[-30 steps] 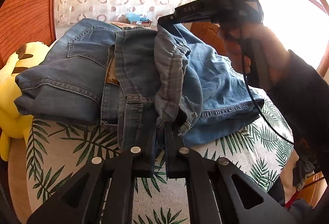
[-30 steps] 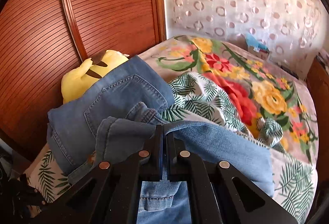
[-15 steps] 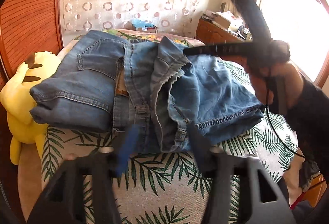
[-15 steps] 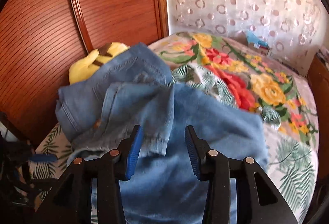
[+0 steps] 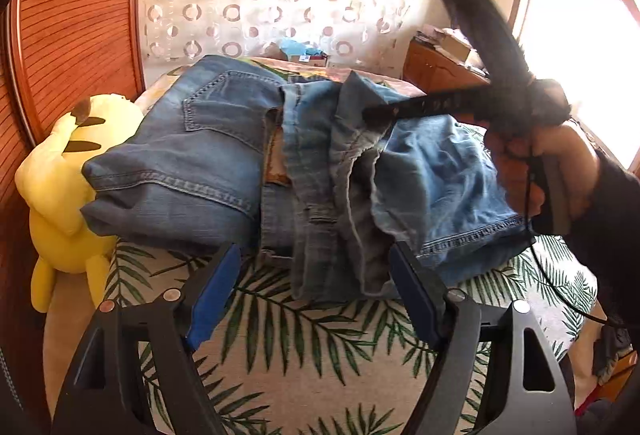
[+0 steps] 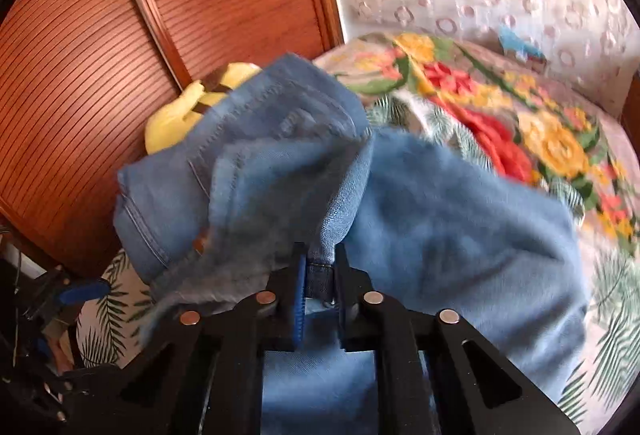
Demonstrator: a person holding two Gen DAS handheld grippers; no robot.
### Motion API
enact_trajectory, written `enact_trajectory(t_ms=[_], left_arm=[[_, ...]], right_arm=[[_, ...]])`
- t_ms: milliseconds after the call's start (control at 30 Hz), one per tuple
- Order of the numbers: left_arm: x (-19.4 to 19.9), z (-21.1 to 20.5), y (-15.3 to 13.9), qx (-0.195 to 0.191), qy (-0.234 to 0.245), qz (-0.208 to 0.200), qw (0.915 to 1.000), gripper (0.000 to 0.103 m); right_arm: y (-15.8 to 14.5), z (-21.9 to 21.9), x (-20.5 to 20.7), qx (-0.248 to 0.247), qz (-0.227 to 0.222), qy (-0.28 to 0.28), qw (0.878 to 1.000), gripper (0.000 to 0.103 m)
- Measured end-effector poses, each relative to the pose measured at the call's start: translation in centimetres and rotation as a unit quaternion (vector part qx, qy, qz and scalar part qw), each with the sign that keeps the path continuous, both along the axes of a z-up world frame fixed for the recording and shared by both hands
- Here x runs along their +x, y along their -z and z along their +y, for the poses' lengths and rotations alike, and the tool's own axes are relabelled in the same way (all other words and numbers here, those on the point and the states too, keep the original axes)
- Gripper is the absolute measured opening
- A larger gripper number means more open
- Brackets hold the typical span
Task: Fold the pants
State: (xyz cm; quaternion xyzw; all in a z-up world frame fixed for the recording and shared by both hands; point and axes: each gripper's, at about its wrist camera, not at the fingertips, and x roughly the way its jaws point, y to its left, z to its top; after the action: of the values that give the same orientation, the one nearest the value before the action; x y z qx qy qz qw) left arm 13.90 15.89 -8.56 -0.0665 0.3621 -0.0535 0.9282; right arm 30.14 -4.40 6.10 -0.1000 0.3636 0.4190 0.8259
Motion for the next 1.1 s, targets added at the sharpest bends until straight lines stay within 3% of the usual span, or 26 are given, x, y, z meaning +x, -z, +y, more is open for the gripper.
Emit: enact_trajectory(t_ms=[167,300,433,567,800,867,1100], left_arm=[[-0.1,0.6,0.4,0.001,-0.01,0.005,0.9999,0.077],[-0.3,0.6,0.4,0.005,-0.01,0.004,0.9999,0.077],[-0.3,0.1,0.2,0.006,-0.003,0.001,1.0,0.077],[-0.1,-0.8,-0.1,0.005,0.01,-0.009,0.9999,0.077],[1.4,-3.3,-0.8,0.007,0.038,-0.021,0.999,0.065],[1.9,-3.9,-0.8,0.015,0.042,-0.02,0.9988,0.06],[2.9,-4.8,0.8,0.048,0.03,0.004,0.9984,0.06]], right_arm=[[-2.3,2.3,-0.5,0.018,-0.036,-0.006,0.999,0.006],[-1.6,3.6,-0.2,0.018,-0.012,0.023,1.0,0.007],[-1.1,3.3,-0.8,0.019,-0.023,0.024,0.999,0.029],[-1.7,0.8,-1.8,0.028,-0.045,0.031,0.998,0.04],[-2.0,-6.1,-6.2,0.023,-0.077,0.043,0.996,0.042],[-1.3,-8.1,-7.4,0.012,-0.085,0.056,0.995,0.042],[2.8,-14.6,-10.2,-0.028,-0.074,0.105,0.991,0.043]])
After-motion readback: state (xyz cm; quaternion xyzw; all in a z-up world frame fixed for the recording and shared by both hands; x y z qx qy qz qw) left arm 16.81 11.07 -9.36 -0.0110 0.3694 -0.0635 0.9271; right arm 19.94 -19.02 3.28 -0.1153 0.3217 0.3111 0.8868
